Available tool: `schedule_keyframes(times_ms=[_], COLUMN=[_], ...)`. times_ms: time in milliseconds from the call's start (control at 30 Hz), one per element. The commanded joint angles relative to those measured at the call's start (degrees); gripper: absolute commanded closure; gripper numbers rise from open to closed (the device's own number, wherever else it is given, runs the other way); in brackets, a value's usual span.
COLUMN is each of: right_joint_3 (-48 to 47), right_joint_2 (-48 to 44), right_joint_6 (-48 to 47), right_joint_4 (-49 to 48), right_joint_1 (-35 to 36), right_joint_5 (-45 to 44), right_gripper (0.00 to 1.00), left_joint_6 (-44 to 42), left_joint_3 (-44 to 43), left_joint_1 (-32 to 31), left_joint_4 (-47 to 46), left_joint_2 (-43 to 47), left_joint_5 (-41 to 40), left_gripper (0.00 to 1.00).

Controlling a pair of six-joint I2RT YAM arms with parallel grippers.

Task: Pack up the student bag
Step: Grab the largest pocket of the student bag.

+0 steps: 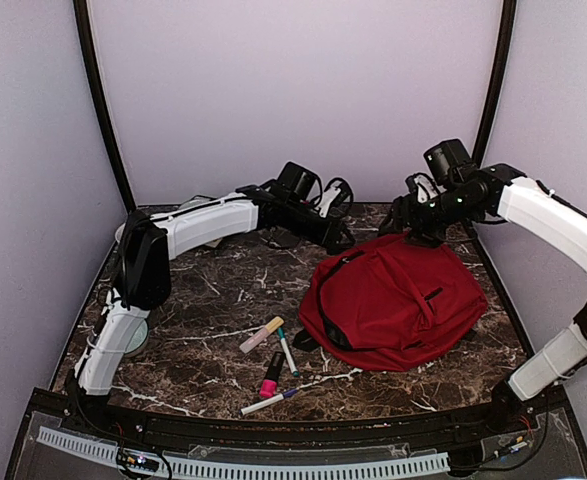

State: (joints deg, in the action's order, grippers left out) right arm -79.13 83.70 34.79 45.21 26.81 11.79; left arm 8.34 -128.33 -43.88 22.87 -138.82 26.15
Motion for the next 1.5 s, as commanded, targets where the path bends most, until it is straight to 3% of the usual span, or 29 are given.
schedule_keyframes(times_ms=[0,300,567,767,900,1133,1467], right_joint_3=[1.3,0.9,1.4,2.1,2.6,2.7,4.2], right_joint_2=[-2.7,-2.5,-1.6,-1.8,-2.0,-2.1,-1.7], right_joint_6=[-2.0,-8.3,-12.4,-13.0,-12.7,-11.6,-10.0], right_joint_4=[2.7,6.7,7.2,6.8,6.3,5.3,-4.1], right_joint_1=[-1.2,-3.6,-6.9,-8.5,-9.1,-9.2,-9.3], right_joint_5=[-0.4,-1.3,0.8,1.7,1.9,1.2,4.5], right_gripper=[0.32,0.32,0.33,0.33,0.33,0.35,0.35], left_joint_6=[1.5,4.1,0.5,-0.8,-1.9,-0.6,1.9], left_joint_3=[-4.9,-9.5,-8.4,-8.2,-8.2,-3.7,0.2], left_joint_1=[-0.8,-1.8,-3.6,-4.3,-4.3,-4.2,-4.2], left_joint_4=[-2.2,-4.5,-1.1,0.4,0.9,-0.4,1.2], left_joint_2=[-3.1,-9.2,-9.3,-9.0,-8.2,-2.2,3.5], left_joint_5=[0.4,-0.7,-1.6,-7.1,-9.7,-11.7,-11.8], left_gripper=[0.54,0.61,0.69,0.84,1.0,1.0,1.0])
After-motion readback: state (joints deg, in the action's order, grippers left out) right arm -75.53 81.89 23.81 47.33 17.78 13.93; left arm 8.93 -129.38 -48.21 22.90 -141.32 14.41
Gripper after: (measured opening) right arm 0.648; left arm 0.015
